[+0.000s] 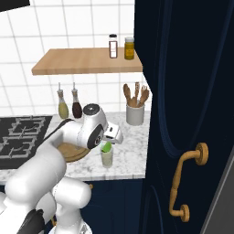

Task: Grab a lemon wedge from the fridge and one ice cube from the ice bowl, and put them in the glass of lemonade.

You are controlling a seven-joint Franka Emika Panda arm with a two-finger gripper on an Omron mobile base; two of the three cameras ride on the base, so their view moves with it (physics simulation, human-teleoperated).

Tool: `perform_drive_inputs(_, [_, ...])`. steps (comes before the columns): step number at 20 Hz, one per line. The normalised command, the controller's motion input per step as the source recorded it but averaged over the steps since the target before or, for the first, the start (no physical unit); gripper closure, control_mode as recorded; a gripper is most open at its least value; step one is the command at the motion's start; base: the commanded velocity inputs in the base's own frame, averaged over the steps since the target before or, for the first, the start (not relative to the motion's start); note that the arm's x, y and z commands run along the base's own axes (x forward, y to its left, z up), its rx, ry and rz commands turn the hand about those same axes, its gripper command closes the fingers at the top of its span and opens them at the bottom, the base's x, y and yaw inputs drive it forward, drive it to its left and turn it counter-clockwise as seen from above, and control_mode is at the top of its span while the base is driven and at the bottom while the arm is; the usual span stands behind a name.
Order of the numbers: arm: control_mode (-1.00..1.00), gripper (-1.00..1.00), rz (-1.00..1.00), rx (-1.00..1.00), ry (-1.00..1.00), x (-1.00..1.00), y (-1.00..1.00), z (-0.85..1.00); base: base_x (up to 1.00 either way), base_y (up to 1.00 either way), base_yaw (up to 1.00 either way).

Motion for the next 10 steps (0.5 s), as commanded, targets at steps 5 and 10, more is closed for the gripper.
perform_drive_inputs(5, [-1.0,-1.0,0.0,0.0,0.0,0.0,0.0,0.0,0.0,0.0,0.0])
perform_drive_inputs(10, [-1.0,-1.0,0.0,0.0,0.0,-0.14,0.0,0.0,0.0,0.0,0.0])
